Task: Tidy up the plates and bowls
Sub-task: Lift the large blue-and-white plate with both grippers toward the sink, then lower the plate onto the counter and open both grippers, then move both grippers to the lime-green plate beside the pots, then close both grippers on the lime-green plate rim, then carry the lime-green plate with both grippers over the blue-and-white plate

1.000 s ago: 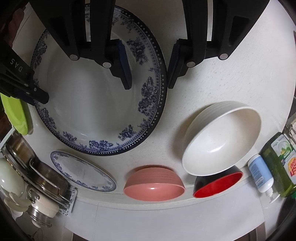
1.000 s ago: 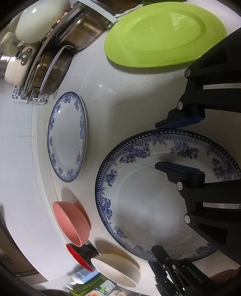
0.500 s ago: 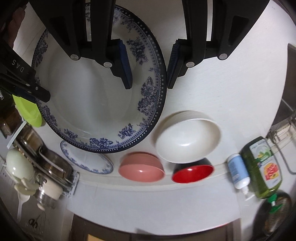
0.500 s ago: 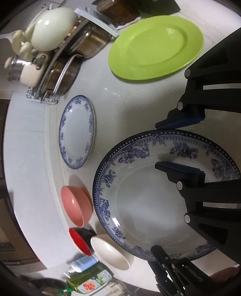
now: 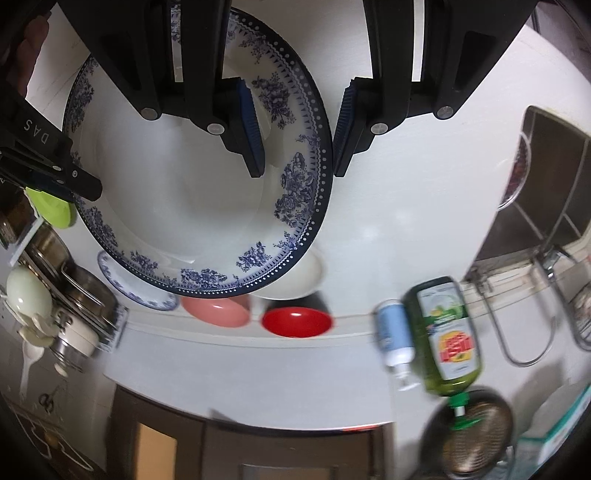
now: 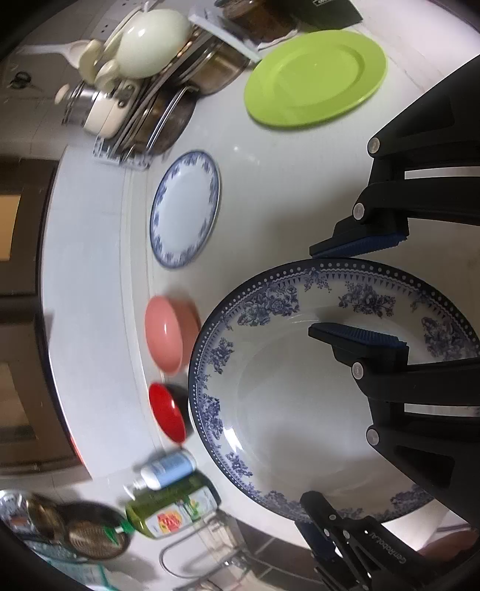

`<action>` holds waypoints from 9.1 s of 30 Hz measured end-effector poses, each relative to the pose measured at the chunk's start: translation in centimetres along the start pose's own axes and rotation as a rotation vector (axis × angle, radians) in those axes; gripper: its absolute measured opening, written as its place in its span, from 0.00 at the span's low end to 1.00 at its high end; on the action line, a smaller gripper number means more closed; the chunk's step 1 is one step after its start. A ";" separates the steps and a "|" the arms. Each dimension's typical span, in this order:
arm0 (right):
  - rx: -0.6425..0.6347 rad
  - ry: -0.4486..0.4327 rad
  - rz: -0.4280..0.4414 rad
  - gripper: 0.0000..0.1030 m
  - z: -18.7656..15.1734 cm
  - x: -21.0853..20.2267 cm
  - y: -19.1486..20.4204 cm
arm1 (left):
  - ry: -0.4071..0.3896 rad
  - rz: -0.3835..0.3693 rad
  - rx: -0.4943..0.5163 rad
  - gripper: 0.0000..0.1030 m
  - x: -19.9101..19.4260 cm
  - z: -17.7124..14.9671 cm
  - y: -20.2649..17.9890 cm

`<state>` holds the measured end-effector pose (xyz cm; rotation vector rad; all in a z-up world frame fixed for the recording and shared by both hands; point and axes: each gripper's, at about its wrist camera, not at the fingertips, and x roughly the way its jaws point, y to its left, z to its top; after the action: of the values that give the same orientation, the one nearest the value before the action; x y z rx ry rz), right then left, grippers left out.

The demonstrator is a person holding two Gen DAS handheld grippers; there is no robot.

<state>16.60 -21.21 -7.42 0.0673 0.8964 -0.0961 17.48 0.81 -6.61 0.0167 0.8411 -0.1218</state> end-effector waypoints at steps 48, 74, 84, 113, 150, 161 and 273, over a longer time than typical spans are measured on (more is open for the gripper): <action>-0.201 0.212 0.131 0.36 -2.6 9.0 19.5 | 0.215 0.131 -0.136 0.35 6.0 -5.3 16.8; -0.232 0.175 0.104 0.47 -2.4 8.6 19.6 | 0.127 0.181 -0.071 0.68 4.2 -3.8 16.1; -0.140 0.018 0.075 0.66 -0.7 3.5 15.5 | -0.068 0.129 0.044 0.92 -0.2 -0.3 10.8; 0.252 -0.193 -0.289 0.76 -2.2 -8.0 -8.6 | -0.253 -0.260 0.346 1.00 -3.5 4.9 -15.4; 0.569 -0.046 -0.529 0.76 -6.3 -0.9 -31.0 | 0.036 -0.461 0.649 0.96 10.9 3.9 -40.2; 0.606 0.014 -0.521 0.75 -7.2 1.9 -34.0 | 0.119 -0.485 0.659 0.79 14.5 3.7 -43.0; -0.101 -0.040 0.037 0.42 1.5 0.2 12.3 | 0.043 0.010 -0.065 0.37 -0.1 1.7 11.2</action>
<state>19.24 -9.16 -6.45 -0.0122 0.8588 -0.0177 19.97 11.79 -5.74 -0.0374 0.8874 -0.0845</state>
